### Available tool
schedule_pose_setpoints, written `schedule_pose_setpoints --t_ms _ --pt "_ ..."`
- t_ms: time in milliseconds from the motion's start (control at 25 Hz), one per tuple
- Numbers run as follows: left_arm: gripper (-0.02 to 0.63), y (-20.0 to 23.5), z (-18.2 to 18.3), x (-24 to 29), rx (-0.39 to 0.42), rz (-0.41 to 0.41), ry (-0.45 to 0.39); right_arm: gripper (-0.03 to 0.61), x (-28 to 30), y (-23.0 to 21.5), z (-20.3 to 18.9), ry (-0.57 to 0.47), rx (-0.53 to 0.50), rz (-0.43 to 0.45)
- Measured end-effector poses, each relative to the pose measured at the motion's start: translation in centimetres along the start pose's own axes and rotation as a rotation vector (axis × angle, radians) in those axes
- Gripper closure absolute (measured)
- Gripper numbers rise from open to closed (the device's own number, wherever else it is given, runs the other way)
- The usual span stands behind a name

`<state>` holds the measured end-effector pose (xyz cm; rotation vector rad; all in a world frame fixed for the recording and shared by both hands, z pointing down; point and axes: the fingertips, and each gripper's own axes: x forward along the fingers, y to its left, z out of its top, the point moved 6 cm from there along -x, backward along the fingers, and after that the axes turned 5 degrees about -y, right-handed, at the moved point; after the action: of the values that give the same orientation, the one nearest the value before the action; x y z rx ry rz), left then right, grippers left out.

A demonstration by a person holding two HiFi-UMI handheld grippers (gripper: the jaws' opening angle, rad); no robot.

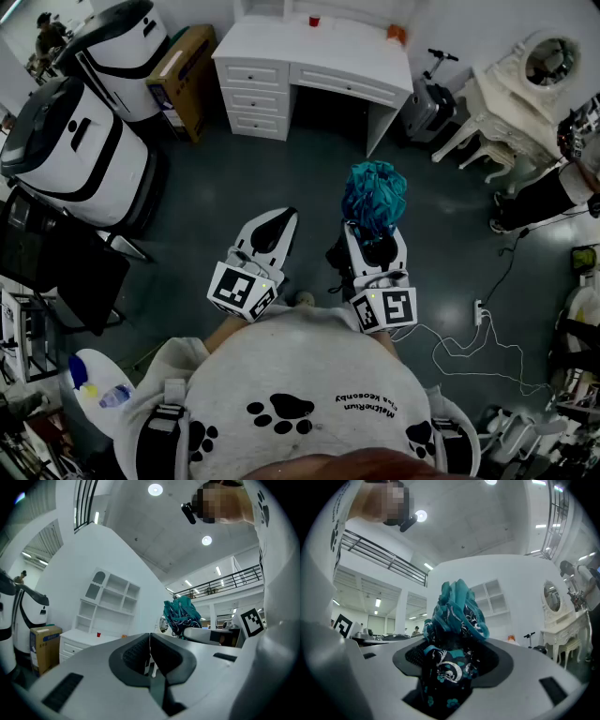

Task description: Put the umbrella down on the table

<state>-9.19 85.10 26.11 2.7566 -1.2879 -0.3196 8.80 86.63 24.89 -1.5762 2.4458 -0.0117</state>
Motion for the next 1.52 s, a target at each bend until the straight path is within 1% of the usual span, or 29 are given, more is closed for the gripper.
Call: schedule_pose_setpoints --t_ms 200,440,600,720,880,1040,1200,1400,1520 --pt "0.595 1.6 0.2 -1.1 -0.004 -0.019 -0.017 0.305 1.0 2.8 -0.9 0.004 -0.011 0.018" --pt "0.595 3.2 0.7 -2.3 -0.011 -0.05 -0.042 0.305 1.7 5.0 -1.0 -0.018 -0.031 0.002" --pt "0.595 5.0 1.5 -3.3 -0.001 -0.062 -0.059 0.305 2.7 6.6 -1.2 -0.037 -0.015 -0.016" --pt "0.595 6.4 1.9 -3.9 -0.011 -0.077 -0.056 0.305 3.4 7.9 -1.4 -0.038 -0.021 -0.034" --pt "0.595 7.7 1.6 -4.0 -0.037 -0.095 -0.045 0.305 4.1 8.9 -1.7 -0.03 -0.045 -0.047" --pt "0.595 8.7 0.9 -3.0 -0.057 -0.102 -0.031 0.305 5.2 8.0 -2.4 -0.009 -0.032 -0.064" --pt "0.595 9.7 0.6 -1.4 -0.06 -0.095 -0.022 0.305 6.6 6.6 -2.7 -0.001 -0.02 -0.072" --pt "0.595 12.4 -0.1 1.3 -0.061 -0.077 -0.023 0.305 10.1 4.6 -3.6 -0.004 -0.007 -0.068" --pt "0.595 13.9 -0.4 3.7 -0.055 -0.053 -0.022 0.305 12.8 2.6 -4.1 -0.005 0.001 -0.052"
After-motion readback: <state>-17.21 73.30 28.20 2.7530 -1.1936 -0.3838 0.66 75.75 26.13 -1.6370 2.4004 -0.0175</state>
